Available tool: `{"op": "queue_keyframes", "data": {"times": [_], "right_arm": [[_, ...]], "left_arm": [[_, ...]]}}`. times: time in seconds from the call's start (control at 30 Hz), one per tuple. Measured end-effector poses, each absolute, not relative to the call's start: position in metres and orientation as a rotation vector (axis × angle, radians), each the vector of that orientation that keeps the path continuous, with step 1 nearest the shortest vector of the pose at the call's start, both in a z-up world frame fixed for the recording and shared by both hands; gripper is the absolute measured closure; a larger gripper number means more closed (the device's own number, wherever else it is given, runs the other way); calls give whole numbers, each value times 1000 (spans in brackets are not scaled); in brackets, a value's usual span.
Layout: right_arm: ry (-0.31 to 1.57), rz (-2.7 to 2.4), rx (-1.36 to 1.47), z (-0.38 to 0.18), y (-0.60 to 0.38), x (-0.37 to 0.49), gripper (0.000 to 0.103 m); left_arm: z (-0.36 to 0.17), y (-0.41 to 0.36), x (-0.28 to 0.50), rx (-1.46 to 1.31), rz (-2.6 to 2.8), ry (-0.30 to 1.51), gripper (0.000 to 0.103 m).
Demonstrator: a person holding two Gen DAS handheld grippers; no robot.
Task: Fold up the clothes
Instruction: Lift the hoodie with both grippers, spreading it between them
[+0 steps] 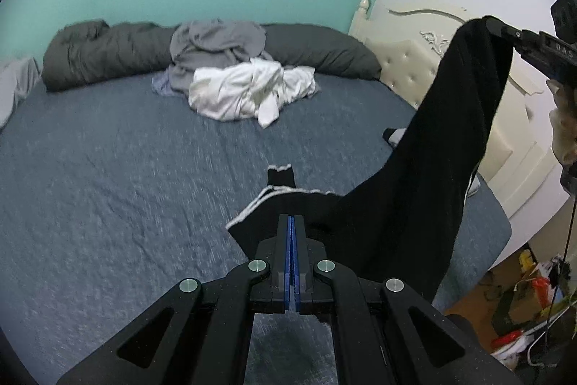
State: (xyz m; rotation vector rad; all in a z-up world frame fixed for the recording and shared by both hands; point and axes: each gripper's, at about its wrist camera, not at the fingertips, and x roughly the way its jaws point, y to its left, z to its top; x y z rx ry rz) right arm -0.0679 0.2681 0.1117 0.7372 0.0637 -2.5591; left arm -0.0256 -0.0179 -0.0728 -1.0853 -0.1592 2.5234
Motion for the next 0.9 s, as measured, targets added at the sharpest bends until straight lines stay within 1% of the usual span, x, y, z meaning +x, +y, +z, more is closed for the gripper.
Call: {"op": "queue_keyframes", "data": {"times": [0.03, 0.07, 0.1, 0.13, 0.17, 0.2, 0.27, 0.4, 0.5, 0.63, 0.9], "right_arm": [[64, -2565, 754, 107, 267, -74, 101], [66, -2572, 770, 103, 267, -80, 101], [66, -2582, 791, 97, 266, -88, 101], [66, -2593, 816, 90, 267, -97, 101], [64, -2602, 840, 84, 266, -106, 101], [62, -2610, 864, 77, 266, -115, 101], [61, -2624, 915, 63, 266, -133, 101], [84, -2626, 998, 35, 263, -160, 101], [124, -2618, 1045, 15, 260, -173, 101], [182, -2612, 1126, -19, 267, -187, 101], [126, -2621, 1255, -72, 311, -204, 100]], "left_arm": [[-78, -18, -28, -1099, 2520, -173, 103], [-83, -18, -29, -1111, 2516, -184, 99], [-87, -17, -29, -1121, 2508, -190, 88], [-92, -15, -29, -1132, 2499, -194, 83], [-96, -12, -28, -1139, 2485, -197, 71], [-101, -9, -28, -1144, 2470, -200, 65], [-112, 0, -27, -1153, 2441, -203, 65], [-142, 18, -30, -1195, 2394, -211, 55], [-173, 34, -37, -1262, 2340, -233, 55], [-204, 59, -39, -1315, 2291, -200, 55], [-229, 109, -37, -1321, 2244, -120, 55]]}}
